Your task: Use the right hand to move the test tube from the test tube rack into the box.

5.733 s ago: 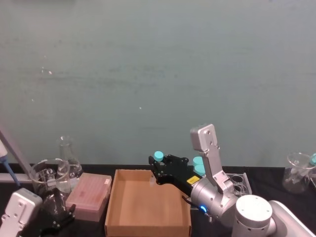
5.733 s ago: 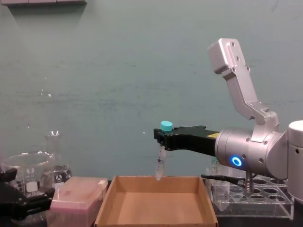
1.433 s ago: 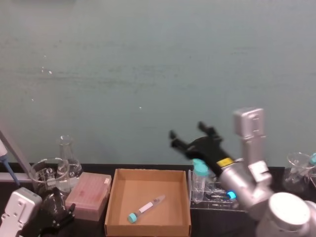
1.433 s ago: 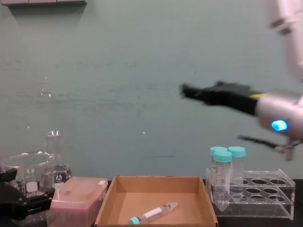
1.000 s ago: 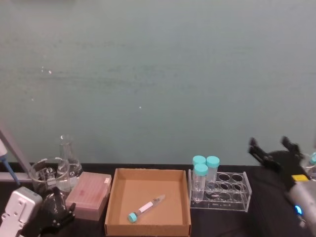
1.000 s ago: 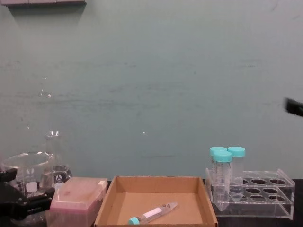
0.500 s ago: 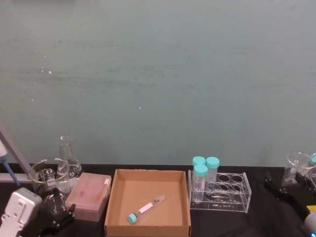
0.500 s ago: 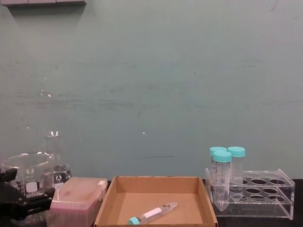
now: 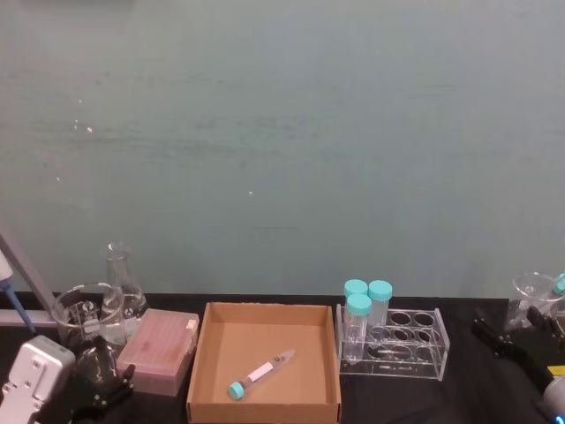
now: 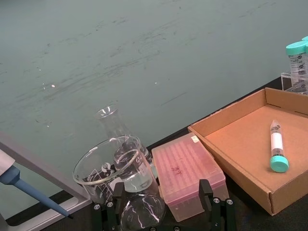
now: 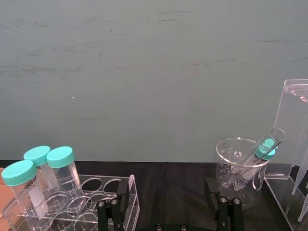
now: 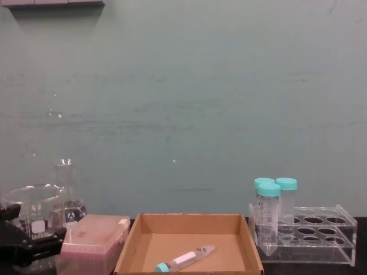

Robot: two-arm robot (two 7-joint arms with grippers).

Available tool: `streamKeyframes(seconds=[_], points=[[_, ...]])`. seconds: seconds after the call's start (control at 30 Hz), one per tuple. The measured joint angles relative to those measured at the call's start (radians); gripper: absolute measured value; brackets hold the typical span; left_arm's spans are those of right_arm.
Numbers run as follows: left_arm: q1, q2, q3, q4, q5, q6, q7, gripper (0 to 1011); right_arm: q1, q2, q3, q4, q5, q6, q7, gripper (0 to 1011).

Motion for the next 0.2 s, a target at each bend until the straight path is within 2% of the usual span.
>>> streamKeyframes(seconds=[0.2], points=[[0.0, 0.0, 0.0, 0.0, 0.0, 0.0, 0.0, 1000, 0.001, 0.0, -0.001, 0.0, -0.001, -0.001, -0.001, 1000]])
